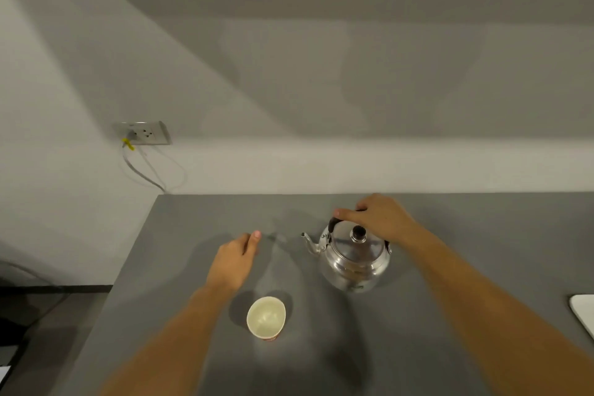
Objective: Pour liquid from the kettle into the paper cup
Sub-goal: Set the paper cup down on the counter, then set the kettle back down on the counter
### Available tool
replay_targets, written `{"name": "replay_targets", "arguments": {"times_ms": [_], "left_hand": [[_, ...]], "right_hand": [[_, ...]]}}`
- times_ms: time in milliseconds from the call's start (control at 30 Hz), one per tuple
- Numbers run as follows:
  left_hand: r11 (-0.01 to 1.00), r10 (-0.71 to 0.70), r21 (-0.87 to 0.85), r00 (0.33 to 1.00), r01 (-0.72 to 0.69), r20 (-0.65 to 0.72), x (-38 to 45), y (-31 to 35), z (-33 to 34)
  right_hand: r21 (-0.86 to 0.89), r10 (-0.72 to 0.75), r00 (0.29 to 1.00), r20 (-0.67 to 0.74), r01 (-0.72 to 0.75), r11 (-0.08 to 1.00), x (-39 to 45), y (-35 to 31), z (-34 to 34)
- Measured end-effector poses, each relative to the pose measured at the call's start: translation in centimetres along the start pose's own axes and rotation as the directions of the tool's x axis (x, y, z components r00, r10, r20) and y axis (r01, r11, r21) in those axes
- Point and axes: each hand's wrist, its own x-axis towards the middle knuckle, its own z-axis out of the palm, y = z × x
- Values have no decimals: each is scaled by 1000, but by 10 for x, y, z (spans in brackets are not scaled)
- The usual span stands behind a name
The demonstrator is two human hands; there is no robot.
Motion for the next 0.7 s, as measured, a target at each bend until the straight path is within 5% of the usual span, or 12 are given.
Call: {"name": "replay_targets", "arguments": {"times_ms": [300, 700], "left_hand": [[1000, -24, 20, 1000, 23, 14, 82, 9, 15], [999, -39, -38, 999, 39, 9, 97, 22, 17]], "right_hand": [[45, 114, 987, -115, -109, 993, 126, 2, 2], [81, 136, 985, -110, -128, 988, 180, 1, 25]]}}
